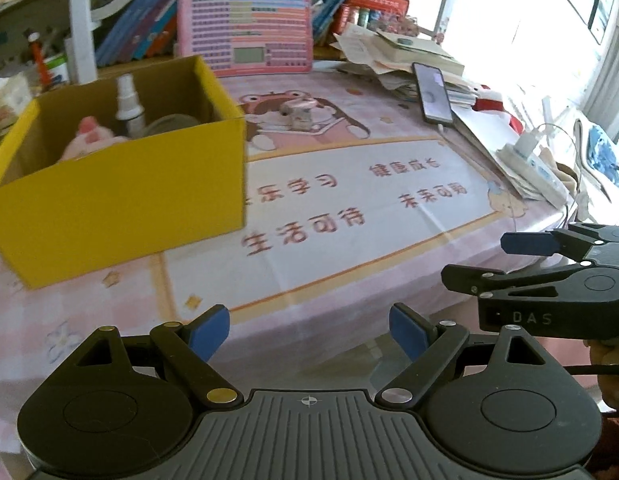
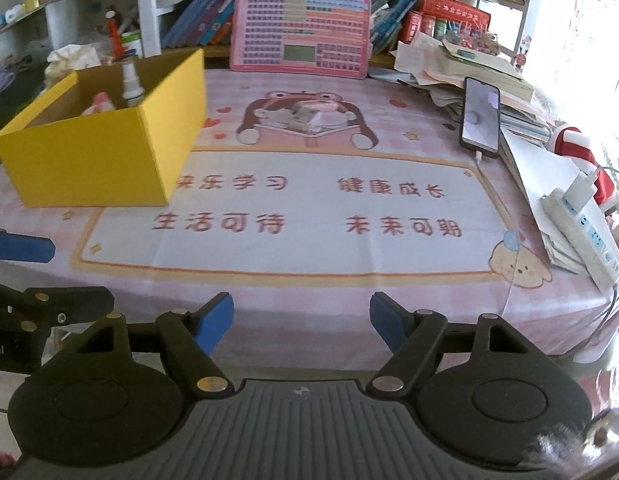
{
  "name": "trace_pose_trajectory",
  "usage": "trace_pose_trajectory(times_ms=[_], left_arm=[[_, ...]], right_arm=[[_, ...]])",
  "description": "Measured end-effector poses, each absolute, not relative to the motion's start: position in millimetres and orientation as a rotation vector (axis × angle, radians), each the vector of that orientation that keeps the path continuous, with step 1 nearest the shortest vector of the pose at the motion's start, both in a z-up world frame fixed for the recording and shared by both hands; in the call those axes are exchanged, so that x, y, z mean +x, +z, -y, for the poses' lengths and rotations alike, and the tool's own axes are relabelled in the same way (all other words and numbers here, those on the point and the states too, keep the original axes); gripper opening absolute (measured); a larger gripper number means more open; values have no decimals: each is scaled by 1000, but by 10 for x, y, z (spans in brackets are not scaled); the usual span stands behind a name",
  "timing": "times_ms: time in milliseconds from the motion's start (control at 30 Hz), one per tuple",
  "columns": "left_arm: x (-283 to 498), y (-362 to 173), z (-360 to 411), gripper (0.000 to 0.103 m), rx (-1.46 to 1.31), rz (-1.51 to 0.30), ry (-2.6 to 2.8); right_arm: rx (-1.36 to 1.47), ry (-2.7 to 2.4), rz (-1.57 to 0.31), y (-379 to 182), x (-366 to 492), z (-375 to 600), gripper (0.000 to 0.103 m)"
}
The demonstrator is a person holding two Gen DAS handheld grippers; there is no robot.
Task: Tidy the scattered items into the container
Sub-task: 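Move both tools toward the pink toothed cutter and white card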
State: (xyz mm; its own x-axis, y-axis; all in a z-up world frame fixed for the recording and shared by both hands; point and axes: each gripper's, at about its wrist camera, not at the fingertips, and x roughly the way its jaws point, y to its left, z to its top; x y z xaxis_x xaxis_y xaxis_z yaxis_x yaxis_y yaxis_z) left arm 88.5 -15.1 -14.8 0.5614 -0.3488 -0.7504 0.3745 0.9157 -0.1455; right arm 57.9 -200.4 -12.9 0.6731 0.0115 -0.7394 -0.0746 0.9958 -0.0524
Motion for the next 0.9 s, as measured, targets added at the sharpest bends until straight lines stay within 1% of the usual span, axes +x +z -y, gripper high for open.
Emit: trace_pose_trajectory(times_ms=[67, 267, 633, 900], left_arm=[[977, -157, 270, 89, 34, -878, -437], [1260, -149, 650, 89, 53, -845, -478], [1792, -186, 1166, 89, 75, -824, -421], [2152, -145, 1403, 89, 122, -799, -321]], right_arm=[[-82, 45, -833, -131, 663, 2101, 69], [-79, 32, -826, -119, 958, 2438, 66], [-22, 73, -806, -119, 1621, 3020, 65], [13, 156, -769, -150, 2115, 3219, 65]])
